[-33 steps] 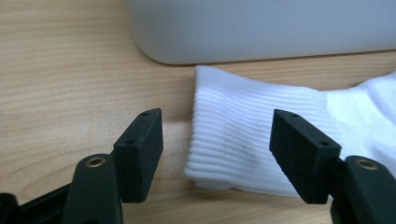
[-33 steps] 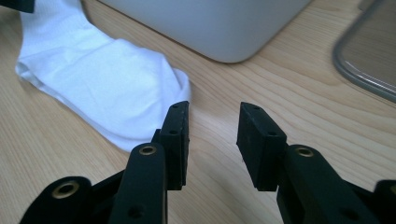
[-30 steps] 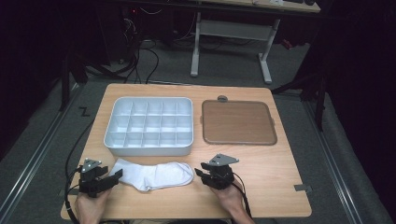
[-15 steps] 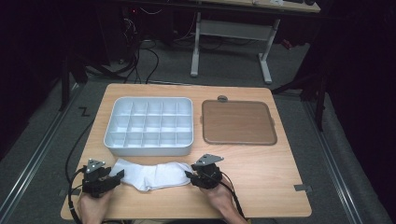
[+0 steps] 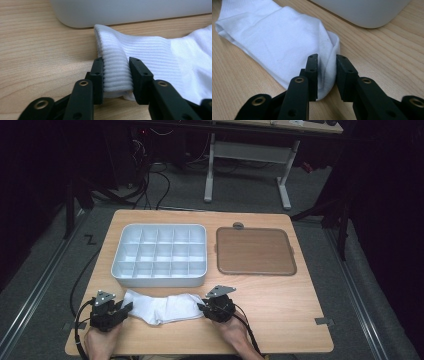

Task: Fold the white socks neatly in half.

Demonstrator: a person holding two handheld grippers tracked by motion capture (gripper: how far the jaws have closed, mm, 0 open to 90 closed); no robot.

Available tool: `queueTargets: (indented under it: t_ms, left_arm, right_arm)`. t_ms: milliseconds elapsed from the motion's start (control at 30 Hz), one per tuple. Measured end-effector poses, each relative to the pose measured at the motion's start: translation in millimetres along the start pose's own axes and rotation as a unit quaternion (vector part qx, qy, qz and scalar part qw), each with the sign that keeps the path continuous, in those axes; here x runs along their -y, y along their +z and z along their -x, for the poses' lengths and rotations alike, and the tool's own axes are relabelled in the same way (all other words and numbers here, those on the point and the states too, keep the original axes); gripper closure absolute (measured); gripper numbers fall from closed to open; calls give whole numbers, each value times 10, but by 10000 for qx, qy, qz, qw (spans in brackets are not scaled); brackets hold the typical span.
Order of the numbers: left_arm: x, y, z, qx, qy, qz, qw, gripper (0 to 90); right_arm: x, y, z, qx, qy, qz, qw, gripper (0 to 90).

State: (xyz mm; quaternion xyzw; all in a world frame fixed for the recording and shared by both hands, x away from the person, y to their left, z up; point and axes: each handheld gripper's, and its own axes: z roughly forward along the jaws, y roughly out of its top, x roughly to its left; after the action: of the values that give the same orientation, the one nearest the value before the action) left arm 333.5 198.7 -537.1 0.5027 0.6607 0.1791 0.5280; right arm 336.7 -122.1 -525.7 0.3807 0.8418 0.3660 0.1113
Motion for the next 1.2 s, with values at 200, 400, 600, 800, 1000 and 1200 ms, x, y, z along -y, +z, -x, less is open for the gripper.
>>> queueTargets:
  t_ms: [200, 400, 600, 800, 1000, 1200]
  left_arm:
    - [-1, 4, 16, 64, -22, -94, 9999, 745]
    - [-14, -5, -3, 161, -186, -114, 9996, 770]
    - [-41, -4, -6, 272, -292, -179, 9990, 776]
    - [-93, -33, 54, 390, -323, -134, 9986, 781]
    - [-100, -62, 112, 504, -362, -132, 9980, 783]
    - [-113, -107, 210, 666, -273, -168, 9973, 783]
  right_arm:
    - [0, 1, -18, 28, -106, -2, 9999, 812]
    - [2, -14, -24, 55, -151, 15, 9999, 849]
    - [3, -25, 6, -3, -101, 32, 9999, 858]
    - [4, -61, 14, -16, -73, 51, 10000, 863]
    - [12, -113, 45, -12, -43, 91, 9999, 865]
    - [42, -216, 90, -59, -4, 172, 9998, 865]
